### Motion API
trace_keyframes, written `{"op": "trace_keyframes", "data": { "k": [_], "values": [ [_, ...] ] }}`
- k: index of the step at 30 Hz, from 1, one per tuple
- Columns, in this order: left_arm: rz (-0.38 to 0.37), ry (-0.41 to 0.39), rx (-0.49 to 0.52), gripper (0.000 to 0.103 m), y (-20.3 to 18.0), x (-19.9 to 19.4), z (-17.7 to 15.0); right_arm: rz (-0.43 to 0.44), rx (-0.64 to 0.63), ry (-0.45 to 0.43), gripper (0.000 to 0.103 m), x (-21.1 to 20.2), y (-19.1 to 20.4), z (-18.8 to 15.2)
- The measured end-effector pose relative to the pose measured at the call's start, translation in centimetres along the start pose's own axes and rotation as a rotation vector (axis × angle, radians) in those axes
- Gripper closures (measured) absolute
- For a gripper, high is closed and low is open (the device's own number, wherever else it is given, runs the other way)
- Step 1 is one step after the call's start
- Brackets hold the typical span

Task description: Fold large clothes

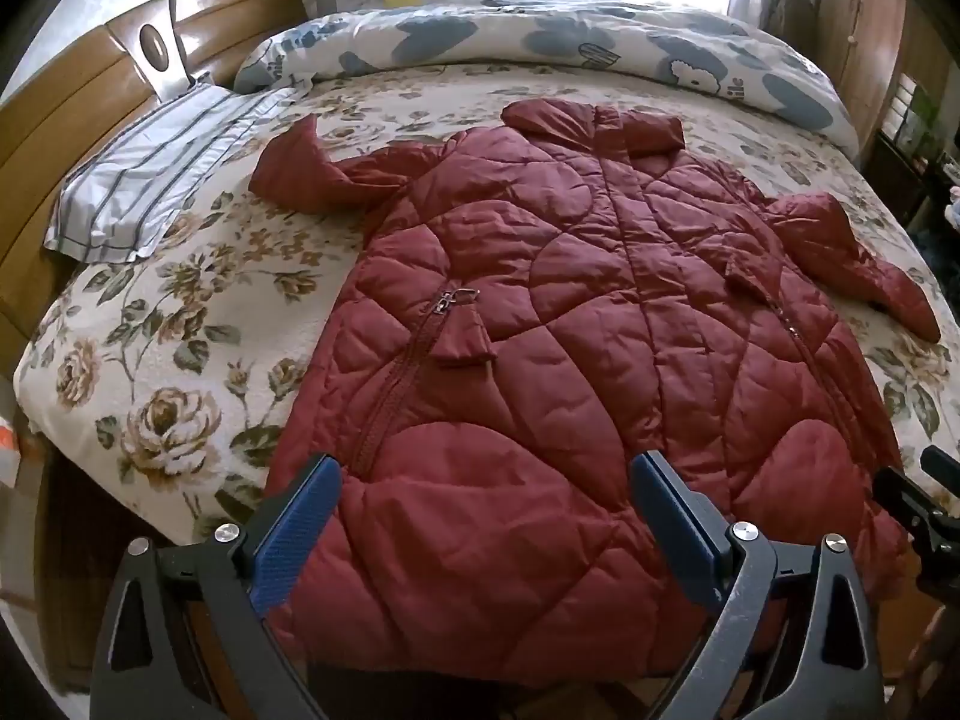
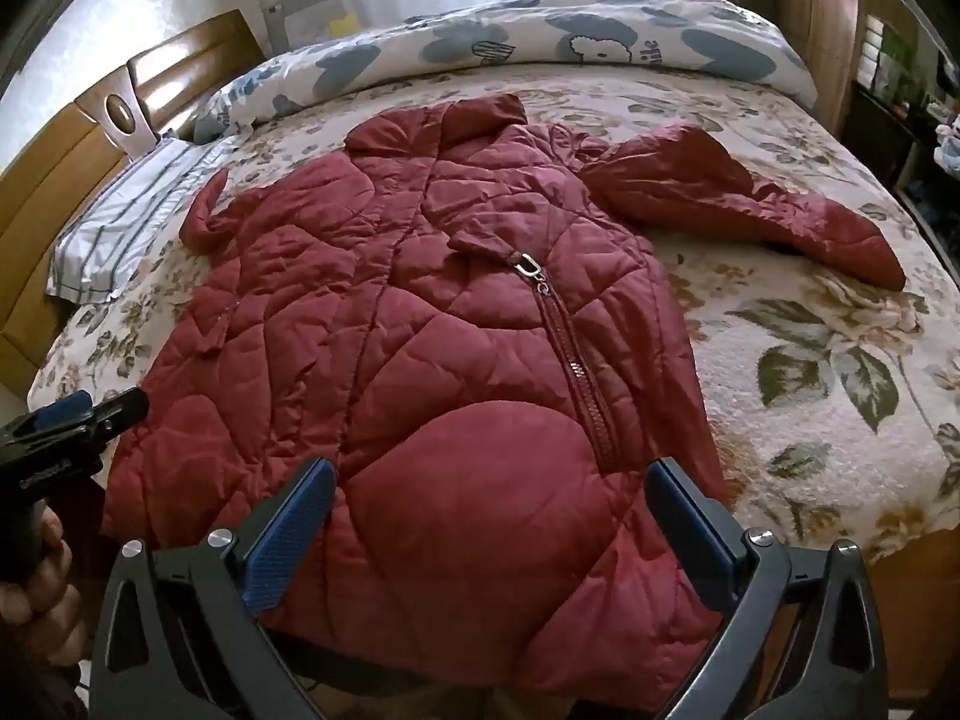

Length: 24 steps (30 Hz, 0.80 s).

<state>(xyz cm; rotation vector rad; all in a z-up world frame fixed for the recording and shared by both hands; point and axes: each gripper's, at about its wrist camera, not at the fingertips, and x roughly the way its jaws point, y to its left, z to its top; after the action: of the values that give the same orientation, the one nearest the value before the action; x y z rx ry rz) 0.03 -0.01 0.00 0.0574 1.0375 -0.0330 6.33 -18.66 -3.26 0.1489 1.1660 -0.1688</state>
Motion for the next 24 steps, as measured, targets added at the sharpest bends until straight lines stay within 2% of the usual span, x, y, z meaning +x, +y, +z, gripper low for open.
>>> {"op": "trace_keyframes", "data": {
  "k": [24],
  "values": [
    [-0.004,-0.007,0.003,0.005,-0.30,0.56,0.58,0.035,0.002,-0.004,0.000,0.27,0.14,0.89]
  ]
}}
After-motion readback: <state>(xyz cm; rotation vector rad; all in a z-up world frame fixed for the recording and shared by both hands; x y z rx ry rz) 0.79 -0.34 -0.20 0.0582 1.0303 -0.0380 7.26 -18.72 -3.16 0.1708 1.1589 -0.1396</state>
